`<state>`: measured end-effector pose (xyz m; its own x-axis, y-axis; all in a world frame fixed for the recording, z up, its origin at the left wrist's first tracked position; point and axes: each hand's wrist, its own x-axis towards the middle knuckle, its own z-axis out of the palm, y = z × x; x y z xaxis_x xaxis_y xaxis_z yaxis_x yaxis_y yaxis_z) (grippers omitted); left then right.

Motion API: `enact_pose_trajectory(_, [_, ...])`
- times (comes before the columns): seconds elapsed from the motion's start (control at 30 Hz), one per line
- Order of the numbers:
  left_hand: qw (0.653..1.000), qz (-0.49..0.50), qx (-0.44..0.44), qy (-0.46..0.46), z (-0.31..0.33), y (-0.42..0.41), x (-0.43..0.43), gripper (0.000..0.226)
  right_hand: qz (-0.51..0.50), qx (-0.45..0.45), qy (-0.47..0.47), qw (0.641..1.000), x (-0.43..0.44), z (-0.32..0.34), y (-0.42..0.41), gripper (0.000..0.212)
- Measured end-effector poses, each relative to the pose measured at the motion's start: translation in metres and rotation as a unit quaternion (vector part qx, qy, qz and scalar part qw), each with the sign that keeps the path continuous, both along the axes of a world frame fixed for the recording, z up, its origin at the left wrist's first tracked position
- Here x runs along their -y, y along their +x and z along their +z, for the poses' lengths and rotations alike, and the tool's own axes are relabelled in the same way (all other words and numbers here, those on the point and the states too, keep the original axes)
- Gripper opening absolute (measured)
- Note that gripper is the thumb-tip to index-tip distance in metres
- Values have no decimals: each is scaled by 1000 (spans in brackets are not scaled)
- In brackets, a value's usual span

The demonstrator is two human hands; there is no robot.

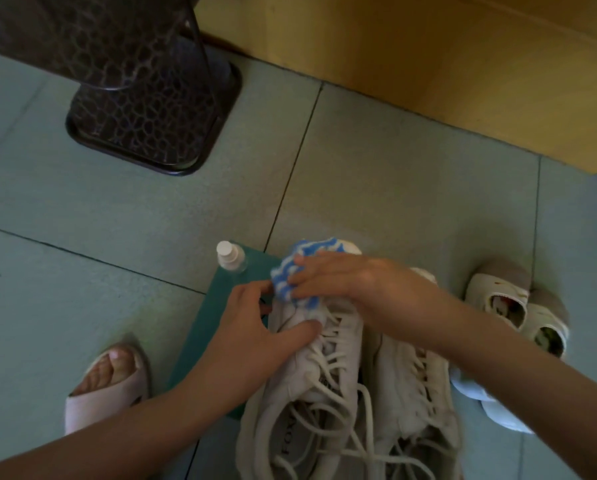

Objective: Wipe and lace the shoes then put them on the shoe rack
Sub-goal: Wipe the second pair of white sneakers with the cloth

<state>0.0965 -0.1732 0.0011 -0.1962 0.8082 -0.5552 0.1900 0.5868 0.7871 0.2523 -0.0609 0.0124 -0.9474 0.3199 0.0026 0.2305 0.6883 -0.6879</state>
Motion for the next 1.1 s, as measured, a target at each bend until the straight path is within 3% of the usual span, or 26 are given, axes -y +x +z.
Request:
enact_pose_trajectory(0.23, [1000,6,5,-10,2,-2,4,60,-125,37,-17,991,-38,10,20,49])
enact_pose_trajectory(0.33, [1000,3,4,-13,4,-2,3,61,-156,58,-58,984,-22,11,11,36])
enact_pose_trajectory(0.43, [1000,-2,7,-22,6,-1,2,61,-198,66,-115,971,-13,23,1,42])
enact_pose_trajectory(0.57, [999,-28,6,-45,12,-2,-2,61,-321,-12,-79,944,-46,50,11,47])
enact_pose_trajectory(0.77, [979,-157,-61,-115,26,8,-11,115,-193,110,-72,972,-11,12,11,46])
enact_pose_trajectory(0.97, [948,-243,-133,-155,43,21,-32,126,-258,63,-59,962,12,-2,33,63])
enact_pose_trajectory(1.1, [945,-245,-160,-144,45,36,-26,136,-307,38,-87,947,26,1,28,52])
